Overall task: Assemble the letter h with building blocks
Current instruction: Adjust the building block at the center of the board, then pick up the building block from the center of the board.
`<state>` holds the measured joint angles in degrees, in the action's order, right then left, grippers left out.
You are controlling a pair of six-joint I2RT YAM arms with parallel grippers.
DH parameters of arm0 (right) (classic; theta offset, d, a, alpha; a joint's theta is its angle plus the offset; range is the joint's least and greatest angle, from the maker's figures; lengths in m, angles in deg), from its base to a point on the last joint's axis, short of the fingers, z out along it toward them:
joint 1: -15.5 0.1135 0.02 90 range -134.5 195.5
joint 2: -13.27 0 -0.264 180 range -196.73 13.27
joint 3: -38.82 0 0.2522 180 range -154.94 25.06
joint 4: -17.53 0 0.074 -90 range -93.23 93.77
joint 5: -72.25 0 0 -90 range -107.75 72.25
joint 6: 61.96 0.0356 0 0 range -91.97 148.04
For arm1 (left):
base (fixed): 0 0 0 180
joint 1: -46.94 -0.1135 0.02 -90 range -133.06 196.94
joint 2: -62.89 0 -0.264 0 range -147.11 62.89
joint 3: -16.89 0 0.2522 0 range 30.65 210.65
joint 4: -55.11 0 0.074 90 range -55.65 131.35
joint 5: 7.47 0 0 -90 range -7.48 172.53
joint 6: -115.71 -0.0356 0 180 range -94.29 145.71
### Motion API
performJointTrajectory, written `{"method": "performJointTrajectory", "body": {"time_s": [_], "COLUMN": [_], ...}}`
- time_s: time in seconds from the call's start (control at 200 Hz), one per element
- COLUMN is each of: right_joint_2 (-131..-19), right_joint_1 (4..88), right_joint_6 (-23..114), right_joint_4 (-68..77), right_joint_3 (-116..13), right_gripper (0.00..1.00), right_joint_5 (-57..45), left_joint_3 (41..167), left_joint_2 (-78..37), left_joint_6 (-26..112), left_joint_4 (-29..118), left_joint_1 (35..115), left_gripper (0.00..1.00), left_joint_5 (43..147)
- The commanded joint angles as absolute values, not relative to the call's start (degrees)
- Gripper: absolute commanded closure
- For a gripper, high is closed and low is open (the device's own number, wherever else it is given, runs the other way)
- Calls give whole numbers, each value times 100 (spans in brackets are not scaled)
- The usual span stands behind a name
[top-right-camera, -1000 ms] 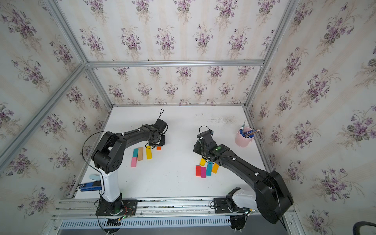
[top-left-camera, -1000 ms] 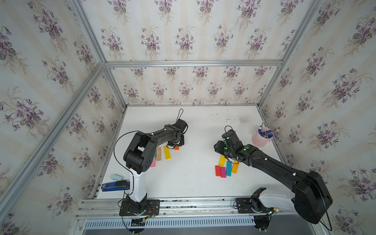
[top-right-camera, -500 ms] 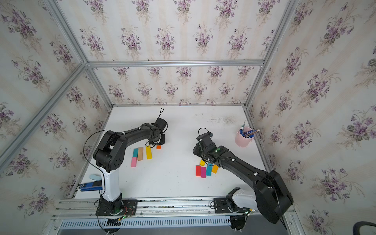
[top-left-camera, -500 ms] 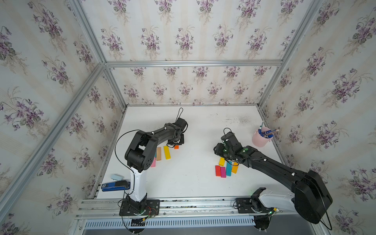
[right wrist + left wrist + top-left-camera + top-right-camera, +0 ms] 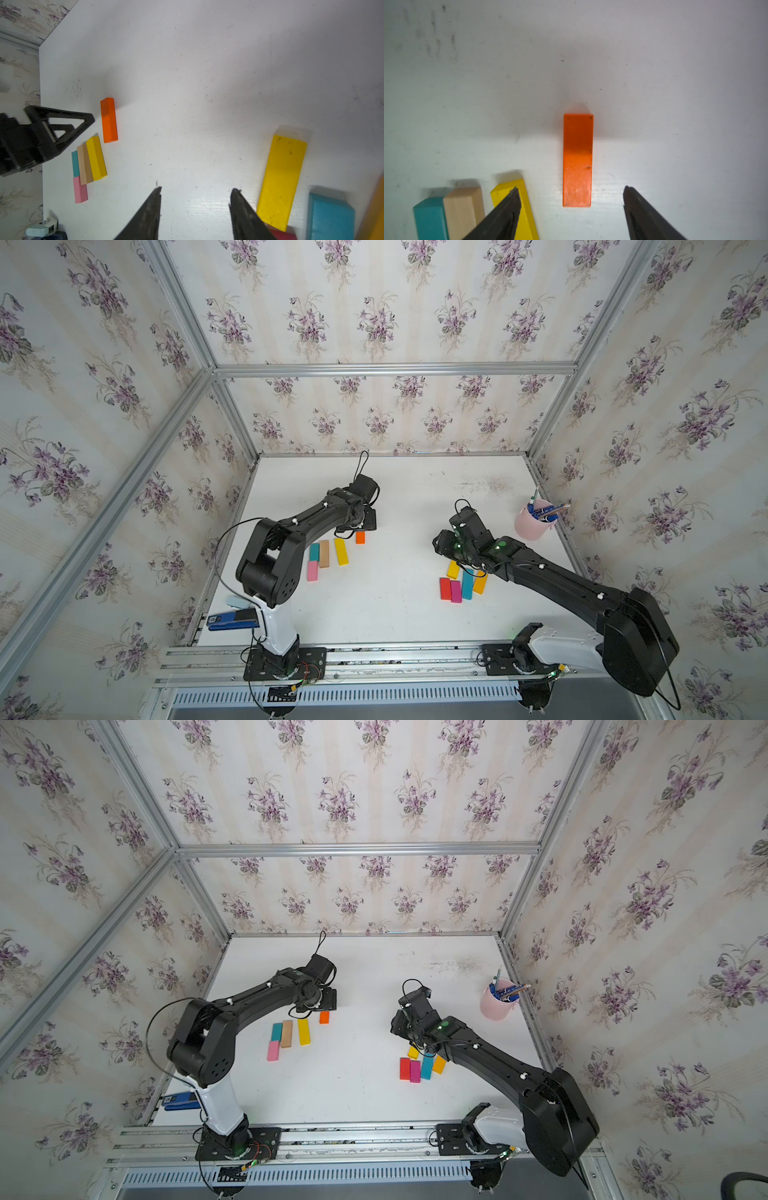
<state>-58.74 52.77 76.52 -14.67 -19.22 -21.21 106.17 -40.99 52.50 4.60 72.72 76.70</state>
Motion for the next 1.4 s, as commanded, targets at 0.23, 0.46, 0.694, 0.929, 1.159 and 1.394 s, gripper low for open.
{"method": "performJointTrajectory", "body": {"time_s": [0.23, 0.46, 0.694, 0.929, 1.159, 1.394], "right_joint_2": [-5590, -5927, -6073, -6175, -6275, -6257], "right_joint_1": [5431, 5712, 5872, 5892, 5909, 5938], "right_joint_6": [7540, 7635, 7698, 7690, 7680, 7725], "right_joint_4": [-1536, -1218, -1187, -1081, -1030, -984], "right_joint_3": [-1909, -1928, -2021, -2000, -2042, -1993], "right_gripper": [46, 46, 46, 46, 46, 46], "right_joint_5": [-2214, -2096, -2107, -2074, -2023, -2030], "left_joint_3": [8124, 6793, 6786, 6844, 6992, 7151], "left_joint_2": [-877, -76, -1033, -1661, -1974, -2248], "left_joint_6": [6338, 6780, 6626, 6548, 6667, 6692], "left_joint_4": [-620, -299, 412, 768, 671, 617], "left_joint_1": [7006, 6436, 5810, 5730, 5529, 5469], "left_gripper": [20, 26, 30, 29, 42, 62], "left_joint_5": [7061, 7644, 8224, 8163, 7973, 7898]}}
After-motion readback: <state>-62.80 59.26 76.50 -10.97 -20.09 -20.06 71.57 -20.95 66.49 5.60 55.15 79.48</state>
